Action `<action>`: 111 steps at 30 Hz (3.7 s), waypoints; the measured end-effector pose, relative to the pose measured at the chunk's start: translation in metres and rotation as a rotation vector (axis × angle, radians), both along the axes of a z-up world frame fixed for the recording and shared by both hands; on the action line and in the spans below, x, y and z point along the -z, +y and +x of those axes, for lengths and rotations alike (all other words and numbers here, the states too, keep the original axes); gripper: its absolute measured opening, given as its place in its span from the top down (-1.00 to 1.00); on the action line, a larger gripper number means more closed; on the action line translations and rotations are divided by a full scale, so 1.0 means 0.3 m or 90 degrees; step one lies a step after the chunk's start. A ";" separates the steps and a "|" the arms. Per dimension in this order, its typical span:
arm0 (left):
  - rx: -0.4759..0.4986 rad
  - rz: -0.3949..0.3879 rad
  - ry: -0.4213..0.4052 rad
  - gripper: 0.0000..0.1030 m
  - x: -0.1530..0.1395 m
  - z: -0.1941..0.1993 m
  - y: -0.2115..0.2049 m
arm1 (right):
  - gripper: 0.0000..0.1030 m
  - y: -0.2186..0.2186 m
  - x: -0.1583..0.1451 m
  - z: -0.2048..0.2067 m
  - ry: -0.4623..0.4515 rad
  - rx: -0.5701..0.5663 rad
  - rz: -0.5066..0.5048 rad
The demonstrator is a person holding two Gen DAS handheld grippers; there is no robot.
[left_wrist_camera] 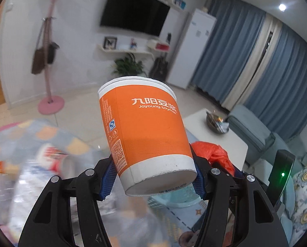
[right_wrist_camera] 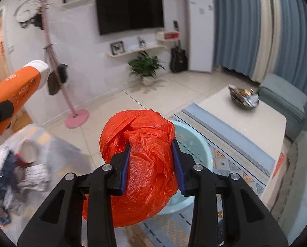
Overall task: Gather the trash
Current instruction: 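Carry cup and bag over the blue basket and open both tools, then grasp the clear plastic bottle with the left tool while the right tool grasps the white milk carton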
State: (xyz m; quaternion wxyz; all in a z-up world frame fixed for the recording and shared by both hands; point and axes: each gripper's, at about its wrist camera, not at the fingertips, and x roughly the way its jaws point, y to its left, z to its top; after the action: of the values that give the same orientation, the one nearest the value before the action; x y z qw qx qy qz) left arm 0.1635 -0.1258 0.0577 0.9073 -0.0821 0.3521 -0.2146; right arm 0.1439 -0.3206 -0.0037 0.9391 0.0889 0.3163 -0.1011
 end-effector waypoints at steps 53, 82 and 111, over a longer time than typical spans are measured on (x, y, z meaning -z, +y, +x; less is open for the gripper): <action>-0.141 0.027 -0.047 -0.63 -0.043 -0.394 0.648 | -0.53 0.605 -0.152 -0.150 -0.008 -0.285 0.085; 0.047 0.177 0.061 -0.52 0.235 -0.141 0.838 | -0.52 0.905 -0.076 0.058 0.106 -0.271 0.162; -0.066 -0.015 0.003 -0.24 0.102 -0.212 1.038 | -0.22 1.039 -0.066 0.006 0.115 -0.267 0.077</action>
State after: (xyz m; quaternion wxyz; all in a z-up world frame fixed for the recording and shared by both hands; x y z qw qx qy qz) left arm 0.0997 0.1855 0.0272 0.9154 -0.1115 0.3471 -0.1709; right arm 0.1456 -0.0089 0.0161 0.9004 0.0681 0.4161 0.1076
